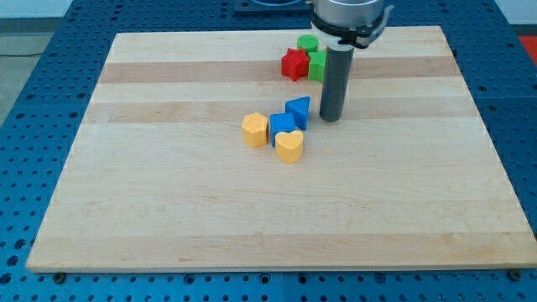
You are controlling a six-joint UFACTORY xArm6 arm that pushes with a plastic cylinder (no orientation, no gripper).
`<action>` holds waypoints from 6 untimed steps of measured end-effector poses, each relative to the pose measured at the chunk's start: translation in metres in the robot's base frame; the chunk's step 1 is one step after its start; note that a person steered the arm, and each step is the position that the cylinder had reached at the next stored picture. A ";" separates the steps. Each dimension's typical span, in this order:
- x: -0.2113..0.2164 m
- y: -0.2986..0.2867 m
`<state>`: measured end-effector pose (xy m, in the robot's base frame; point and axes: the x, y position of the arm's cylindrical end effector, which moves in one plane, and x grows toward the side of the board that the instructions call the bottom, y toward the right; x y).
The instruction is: Push blue triangle diagonally above yellow hexagon
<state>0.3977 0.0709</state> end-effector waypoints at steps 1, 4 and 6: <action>-0.006 -0.024; 0.009 -0.041; -0.010 -0.080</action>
<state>0.3875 -0.0095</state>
